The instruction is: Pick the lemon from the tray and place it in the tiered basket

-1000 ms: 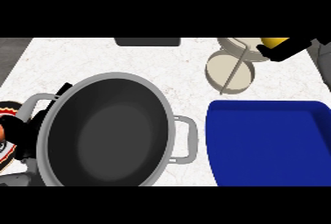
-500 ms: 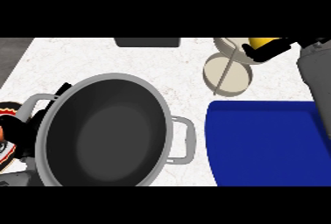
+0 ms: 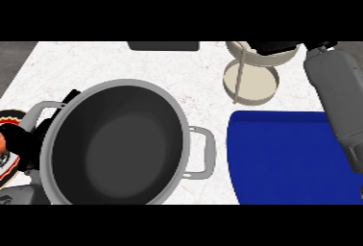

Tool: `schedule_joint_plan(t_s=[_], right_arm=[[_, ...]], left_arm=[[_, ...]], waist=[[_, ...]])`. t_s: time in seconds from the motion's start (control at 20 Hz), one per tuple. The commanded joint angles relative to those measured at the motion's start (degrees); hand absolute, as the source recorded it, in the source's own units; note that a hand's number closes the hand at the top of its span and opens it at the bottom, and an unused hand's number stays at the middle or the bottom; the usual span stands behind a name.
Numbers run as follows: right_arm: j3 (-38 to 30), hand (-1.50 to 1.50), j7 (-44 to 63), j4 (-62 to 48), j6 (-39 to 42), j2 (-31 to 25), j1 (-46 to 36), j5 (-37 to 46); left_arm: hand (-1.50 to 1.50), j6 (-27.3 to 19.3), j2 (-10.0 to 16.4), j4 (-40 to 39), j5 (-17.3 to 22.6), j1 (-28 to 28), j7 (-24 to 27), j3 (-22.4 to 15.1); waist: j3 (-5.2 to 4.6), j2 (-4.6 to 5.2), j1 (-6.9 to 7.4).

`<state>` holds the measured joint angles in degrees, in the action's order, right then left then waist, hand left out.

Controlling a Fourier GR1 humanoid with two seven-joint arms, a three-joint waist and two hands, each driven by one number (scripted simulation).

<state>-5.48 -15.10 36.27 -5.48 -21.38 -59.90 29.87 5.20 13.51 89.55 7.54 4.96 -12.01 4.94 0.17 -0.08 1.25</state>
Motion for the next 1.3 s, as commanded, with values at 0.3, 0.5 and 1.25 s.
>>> schedule_joint_plan(t_s=[0.3,0.5,1.25], right_arm=[[-5.02,-1.5,-3.8,-9.79,-3.11,2.3,-5.84,-2.29],[-10.12,-1.5,-1.2,-9.2,2.22,1.4,-6.62,-8.73],[-28.16,-1.5,0.39,-14.37,5.73,-12.66,-8.21,-25.05]], left_arm=[[0.0,1.7,-0.23,1.9,0.37,-1.93,-0.63,0.2],[0.0,-2.23,-2.22,0.89,-2.78,0.97,-2.35,-1.32],[0.0,0.02,-1.2,1.8,-1.18,1.51,-3.21,0.14]], waist=[[-0.14,0.49,0.42],[-0.13,0.44,-0.29],[-0.09,0.84,0.15]])
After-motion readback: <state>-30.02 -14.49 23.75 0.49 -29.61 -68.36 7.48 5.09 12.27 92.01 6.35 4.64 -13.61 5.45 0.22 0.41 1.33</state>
